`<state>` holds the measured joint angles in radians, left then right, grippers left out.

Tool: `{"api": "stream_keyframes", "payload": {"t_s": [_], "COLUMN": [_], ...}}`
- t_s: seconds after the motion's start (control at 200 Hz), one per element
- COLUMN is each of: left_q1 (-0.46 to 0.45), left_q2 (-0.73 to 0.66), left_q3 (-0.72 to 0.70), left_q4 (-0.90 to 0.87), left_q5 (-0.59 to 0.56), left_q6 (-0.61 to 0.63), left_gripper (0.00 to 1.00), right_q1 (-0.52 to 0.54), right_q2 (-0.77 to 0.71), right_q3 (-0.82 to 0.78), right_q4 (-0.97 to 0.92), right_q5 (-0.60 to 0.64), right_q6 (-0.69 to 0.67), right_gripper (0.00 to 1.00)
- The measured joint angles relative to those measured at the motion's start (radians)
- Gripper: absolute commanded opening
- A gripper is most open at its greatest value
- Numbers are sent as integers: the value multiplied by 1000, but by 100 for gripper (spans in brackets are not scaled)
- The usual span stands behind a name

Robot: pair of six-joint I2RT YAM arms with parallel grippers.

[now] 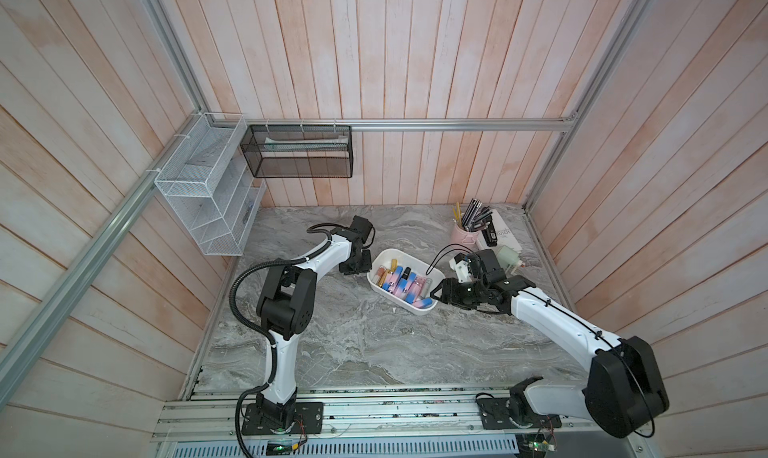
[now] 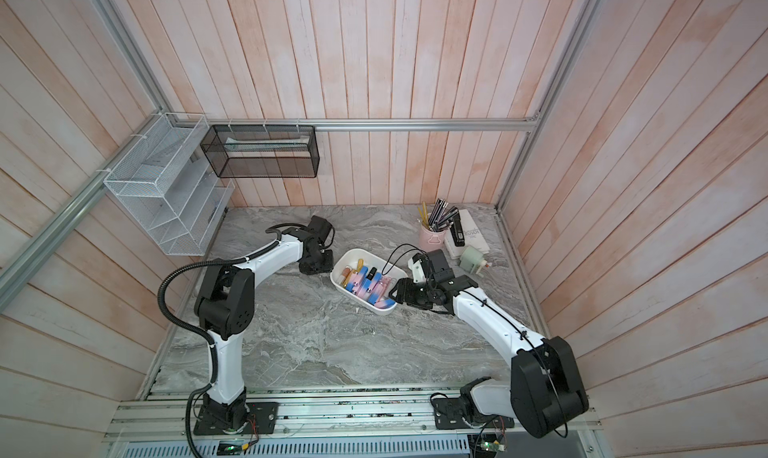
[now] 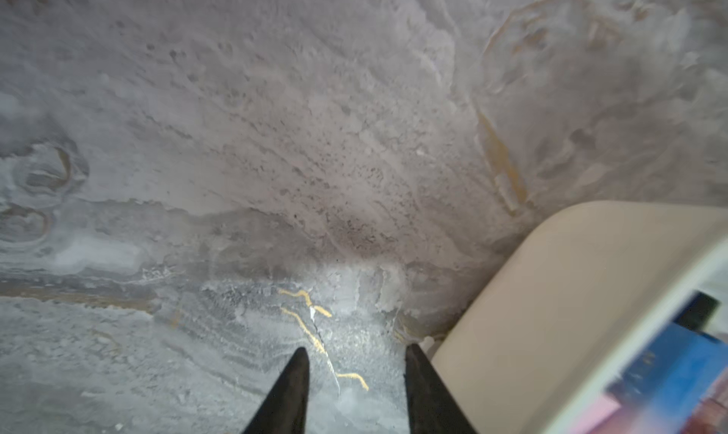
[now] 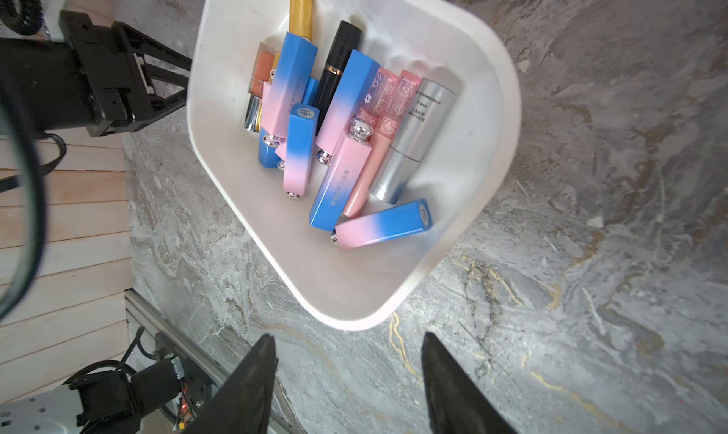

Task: Put the lipstick into the storage box
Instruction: Place the lipstick in the storage box, then adjust the storage box at the center of the board.

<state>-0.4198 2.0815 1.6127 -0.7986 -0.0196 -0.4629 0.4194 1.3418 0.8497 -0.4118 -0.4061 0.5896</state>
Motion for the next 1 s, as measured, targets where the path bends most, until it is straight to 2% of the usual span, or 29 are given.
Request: {"api": "stream_keyframes", "payload": {"t_s": [0.035, 0.13, 0.275, 0.435, 0.815, 0.855, 0.885, 0.91, 0.97, 0.98, 1.0], "left_q1": [0, 1, 0, 1, 1, 2, 2, 3, 5, 5, 7], "left_q2": [1, -5, -41, -66, -260, -276, -288, -299, -329, -336, -350], "left_q3": [0, -17, -131, -193, -307, -311, -316, -321, -341, -346, -356], "left_q4": [5, 30, 59, 60, 71, 72, 72, 72, 74, 74, 77], "left_q5": [5, 23, 50, 75, 69, 64, 60, 57, 39, 37, 29], "left_q6": [4, 8, 7, 7, 2, 1, 1, 5, -2, -2, -4], "left_gripper": [30, 29, 28, 26, 31, 36, 43, 54, 97, 99, 100], "right_q1": [-2, -10, -30, -36, -43, -44, -45, -46, -48, -48, -48], "right_q2": [18, 61, 113, 173, 388, 402, 411, 417, 419, 417, 413], "right_q3": [0, 2, 8, 31, 299, 319, 333, 344, 359, 360, 362], "right_q4": [5, 18, 23, 35, 24, 18, 11, 5, -14, -19, -25], "right_q5": [4, 11, 28, 37, 42, 41, 41, 42, 47, 52, 55], "right_q6": [6, 15, 26, 37, -30, -40, -47, -52, -77, -79, -89], "right_gripper": [55, 54, 53, 44, 46, 49, 57, 67, 93, 96, 98]}}
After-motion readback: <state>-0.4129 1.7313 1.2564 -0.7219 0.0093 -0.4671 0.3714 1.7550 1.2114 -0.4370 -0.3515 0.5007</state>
